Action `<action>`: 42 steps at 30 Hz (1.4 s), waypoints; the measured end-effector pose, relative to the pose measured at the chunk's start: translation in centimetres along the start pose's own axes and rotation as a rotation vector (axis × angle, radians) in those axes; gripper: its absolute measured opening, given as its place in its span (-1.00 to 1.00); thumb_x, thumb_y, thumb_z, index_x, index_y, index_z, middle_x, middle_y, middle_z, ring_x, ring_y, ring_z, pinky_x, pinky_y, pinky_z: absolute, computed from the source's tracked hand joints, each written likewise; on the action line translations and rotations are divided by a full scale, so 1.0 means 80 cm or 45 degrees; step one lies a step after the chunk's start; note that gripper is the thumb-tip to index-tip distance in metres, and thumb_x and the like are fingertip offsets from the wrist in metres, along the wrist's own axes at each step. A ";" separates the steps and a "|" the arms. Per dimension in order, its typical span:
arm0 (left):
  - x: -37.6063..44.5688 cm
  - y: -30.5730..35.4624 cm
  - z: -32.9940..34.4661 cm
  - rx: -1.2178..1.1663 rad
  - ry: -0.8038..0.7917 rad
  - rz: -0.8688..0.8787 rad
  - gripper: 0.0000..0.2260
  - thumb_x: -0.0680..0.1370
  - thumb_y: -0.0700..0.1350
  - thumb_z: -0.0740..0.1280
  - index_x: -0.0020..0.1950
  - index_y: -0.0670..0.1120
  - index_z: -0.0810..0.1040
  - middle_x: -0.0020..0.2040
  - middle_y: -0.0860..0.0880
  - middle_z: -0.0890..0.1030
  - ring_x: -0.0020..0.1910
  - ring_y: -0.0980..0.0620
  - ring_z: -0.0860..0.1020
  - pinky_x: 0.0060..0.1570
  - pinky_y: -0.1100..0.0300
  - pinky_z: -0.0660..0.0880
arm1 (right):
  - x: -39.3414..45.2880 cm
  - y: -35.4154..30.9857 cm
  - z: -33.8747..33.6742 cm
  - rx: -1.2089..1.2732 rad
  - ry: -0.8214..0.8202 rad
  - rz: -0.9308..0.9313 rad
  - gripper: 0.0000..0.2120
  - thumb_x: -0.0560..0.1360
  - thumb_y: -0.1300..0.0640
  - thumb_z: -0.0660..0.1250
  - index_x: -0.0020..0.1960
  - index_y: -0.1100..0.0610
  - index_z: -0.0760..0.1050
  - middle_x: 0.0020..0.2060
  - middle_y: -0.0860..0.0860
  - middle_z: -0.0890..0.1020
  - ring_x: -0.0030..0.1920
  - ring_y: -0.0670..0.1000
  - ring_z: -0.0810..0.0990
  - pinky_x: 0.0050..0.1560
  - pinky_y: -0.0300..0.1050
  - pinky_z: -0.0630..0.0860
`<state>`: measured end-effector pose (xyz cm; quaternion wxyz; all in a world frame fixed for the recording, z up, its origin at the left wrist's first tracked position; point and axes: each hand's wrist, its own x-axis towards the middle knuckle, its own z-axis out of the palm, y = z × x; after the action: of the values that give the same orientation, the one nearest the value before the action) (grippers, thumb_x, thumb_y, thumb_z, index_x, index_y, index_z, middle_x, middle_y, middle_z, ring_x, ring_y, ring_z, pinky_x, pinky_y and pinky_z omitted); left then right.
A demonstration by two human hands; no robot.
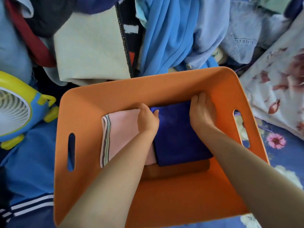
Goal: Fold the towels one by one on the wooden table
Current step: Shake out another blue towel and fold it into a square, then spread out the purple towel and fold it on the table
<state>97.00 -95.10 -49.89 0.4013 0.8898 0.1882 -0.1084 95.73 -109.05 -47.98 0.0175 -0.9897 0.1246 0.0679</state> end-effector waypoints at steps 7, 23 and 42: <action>-0.027 -0.019 0.009 0.345 0.277 0.889 -0.77 0.35 -0.26 0.46 -0.03 -0.29 0.57 -0.01 -0.26 0.59 -0.03 -0.22 0.59 0.02 0.09 0.49 | -0.028 0.012 0.038 0.097 0.005 -0.413 -0.66 0.32 0.34 0.43 0.07 0.43 0.50 0.10 0.42 0.52 0.13 0.35 0.53 0.04 0.11 0.52; -0.044 -0.019 0.005 1.250 -0.496 0.691 -0.45 0.61 0.03 0.07 0.51 -0.13 -0.06 0.54 -0.14 -0.09 0.52 -0.07 -0.16 0.47 -0.01 -0.15 | -0.043 0.021 0.013 0.154 -0.576 -0.312 -0.47 0.61 0.05 -0.01 0.50 0.12 -0.14 0.50 0.10 -0.19 0.50 0.08 -0.22 0.48 -0.04 -0.17; -0.330 0.205 -0.293 1.175 0.271 0.972 -0.79 0.51 -0.23 0.16 0.11 -0.15 0.47 0.11 -0.11 0.50 0.18 -0.13 0.40 0.05 0.06 0.33 | -0.254 0.036 -0.377 0.278 0.258 -0.566 -0.61 0.50 0.28 0.10 0.32 0.21 0.33 0.23 0.14 0.47 0.27 0.14 0.37 0.22 -0.03 0.31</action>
<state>81.03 -93.90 -14.43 -0.0362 0.9825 -0.1715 0.0623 79.45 -108.41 -15.38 0.1261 -0.9868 -0.0881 -0.0509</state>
